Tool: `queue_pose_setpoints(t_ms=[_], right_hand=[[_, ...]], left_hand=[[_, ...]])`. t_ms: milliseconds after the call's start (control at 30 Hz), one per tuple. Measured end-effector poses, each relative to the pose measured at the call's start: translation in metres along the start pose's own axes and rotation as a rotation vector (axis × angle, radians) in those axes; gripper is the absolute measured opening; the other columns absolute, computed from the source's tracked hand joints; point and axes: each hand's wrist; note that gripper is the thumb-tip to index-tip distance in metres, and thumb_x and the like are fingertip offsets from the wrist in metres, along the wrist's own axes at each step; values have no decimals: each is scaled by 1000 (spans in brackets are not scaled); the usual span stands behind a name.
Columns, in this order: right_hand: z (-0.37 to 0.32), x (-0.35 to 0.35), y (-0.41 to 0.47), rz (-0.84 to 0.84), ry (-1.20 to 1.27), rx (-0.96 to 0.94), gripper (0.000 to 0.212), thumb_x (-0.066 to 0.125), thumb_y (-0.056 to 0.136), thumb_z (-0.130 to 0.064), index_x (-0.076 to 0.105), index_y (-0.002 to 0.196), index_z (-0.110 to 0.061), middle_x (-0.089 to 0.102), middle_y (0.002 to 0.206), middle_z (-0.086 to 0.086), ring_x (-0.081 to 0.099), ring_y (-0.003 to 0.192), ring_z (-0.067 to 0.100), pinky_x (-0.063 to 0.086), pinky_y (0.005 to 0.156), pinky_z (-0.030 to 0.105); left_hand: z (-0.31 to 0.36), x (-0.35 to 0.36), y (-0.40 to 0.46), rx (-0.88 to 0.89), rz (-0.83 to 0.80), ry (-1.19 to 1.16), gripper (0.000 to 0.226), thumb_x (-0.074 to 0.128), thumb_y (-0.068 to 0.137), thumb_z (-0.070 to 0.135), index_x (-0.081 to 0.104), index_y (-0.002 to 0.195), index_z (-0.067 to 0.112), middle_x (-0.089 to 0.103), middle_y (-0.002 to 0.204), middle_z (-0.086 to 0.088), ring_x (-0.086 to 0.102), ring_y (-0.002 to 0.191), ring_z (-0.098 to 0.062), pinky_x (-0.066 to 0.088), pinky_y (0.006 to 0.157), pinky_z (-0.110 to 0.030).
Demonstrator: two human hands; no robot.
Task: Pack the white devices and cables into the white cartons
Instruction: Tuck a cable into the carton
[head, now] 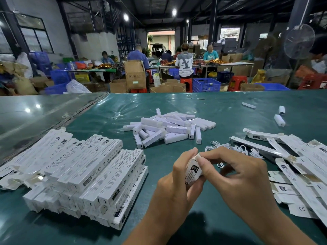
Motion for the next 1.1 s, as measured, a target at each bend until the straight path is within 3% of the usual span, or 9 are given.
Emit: queue_pose_setpoints(t_ms=[167,300,467,600,700,767,867,1100], right_hand=[[-2,1,-1,-39,97,99,9,73,86,-25,76,86,-33,74,83,-18,71,76,6,48,52,18],[0,0,-2,-27,141,168,19,79,86,-13,78,86,-33,75,84,-19,73,76,5,53,57,19],[-1,3,-4,-2,54,35,9,72,85,-14,79,88,-19,76,94,-16,73,87,4,54,64,14],[3,0,-5,-71,-81,-180,23,61,90,-21,80,97,-9,76,109,-4,71,101,4,55,87,20],[7,2,-8,-104,-25,-132,33,57,91,-26,76,113,-10,72,122,-5,65,116,2,48,101,18],[8,5,-10,-138,55,-61,37,55,92,-27,73,121,-12,69,128,-7,62,122,1,45,104,17],[8,9,-11,-140,47,-82,35,55,94,-25,72,122,-12,66,131,-6,61,123,-1,43,106,16],[19,10,-12,-114,7,-169,34,56,93,-19,73,119,-6,68,130,0,63,122,5,46,105,19]], left_hand=[[3,-2,1,-16,-21,13,57,62,97,26,29,144,25,68,130,-2,74,97,-19,61,66,-35],[4,0,3,-9,-22,36,57,61,97,25,29,145,20,65,134,1,74,98,-15,61,70,-31],[2,1,0,-77,-76,64,59,58,92,21,39,147,14,74,108,-1,65,78,-5,44,71,-3],[1,1,-1,-74,-66,59,53,61,94,18,50,143,3,71,104,-2,59,80,0,42,75,-3],[-4,0,-2,-132,-50,44,57,66,92,9,48,146,6,60,84,14,50,69,6,35,68,0],[-7,0,-4,-167,-52,48,58,66,92,7,47,147,12,49,81,25,45,62,10,34,64,-2],[-5,0,-3,-161,-46,56,54,66,94,9,50,146,12,48,82,23,44,60,14,34,65,-1],[-6,3,-1,-224,-34,33,39,63,94,15,58,132,22,48,67,27,44,55,4,33,58,-8]])
Point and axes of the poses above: each hand's wrist, its own y-axis towards the middle knuckle, its own x-axis out of the palm, z = x × y
